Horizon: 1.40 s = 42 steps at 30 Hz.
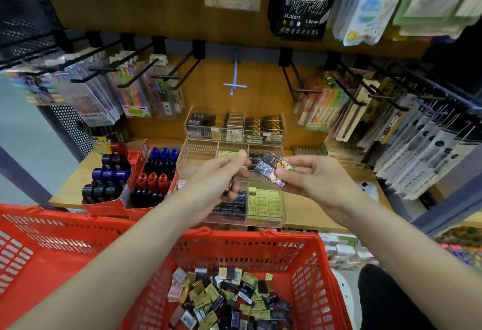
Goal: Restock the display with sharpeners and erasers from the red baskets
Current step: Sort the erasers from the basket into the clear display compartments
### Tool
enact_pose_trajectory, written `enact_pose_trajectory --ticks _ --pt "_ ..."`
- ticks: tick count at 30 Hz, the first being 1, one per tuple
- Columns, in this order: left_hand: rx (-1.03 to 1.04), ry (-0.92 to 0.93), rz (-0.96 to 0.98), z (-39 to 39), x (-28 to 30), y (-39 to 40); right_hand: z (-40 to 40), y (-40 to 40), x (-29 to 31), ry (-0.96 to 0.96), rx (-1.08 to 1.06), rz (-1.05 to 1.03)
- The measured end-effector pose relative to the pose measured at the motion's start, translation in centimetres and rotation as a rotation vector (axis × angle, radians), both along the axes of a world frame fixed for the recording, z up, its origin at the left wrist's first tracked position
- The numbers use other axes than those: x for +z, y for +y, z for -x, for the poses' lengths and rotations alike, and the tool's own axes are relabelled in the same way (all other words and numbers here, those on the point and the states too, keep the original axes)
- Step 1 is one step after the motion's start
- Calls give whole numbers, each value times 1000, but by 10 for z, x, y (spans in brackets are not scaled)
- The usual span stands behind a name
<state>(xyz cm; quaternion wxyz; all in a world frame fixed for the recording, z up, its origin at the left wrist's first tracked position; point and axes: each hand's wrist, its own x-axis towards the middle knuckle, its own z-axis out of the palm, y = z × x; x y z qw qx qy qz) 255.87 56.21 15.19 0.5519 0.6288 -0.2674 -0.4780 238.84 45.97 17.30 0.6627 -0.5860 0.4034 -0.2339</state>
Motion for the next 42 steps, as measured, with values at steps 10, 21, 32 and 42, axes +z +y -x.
enact_pose_trajectory --ticks 10,21,32,42 --pt "-30 -190 -22 -42 -13 -89 -61 -79 -18 168 173 224" --pt "113 -3 -52 -81 -20 -172 -108 -135 -42 453 124 1130" --pt "-19 -1261 -46 -136 -60 -168 -151 -185 -51 854 208 881" --pt "-339 -1625 -216 -148 -64 -168 -171 -199 -60 871 342 838"
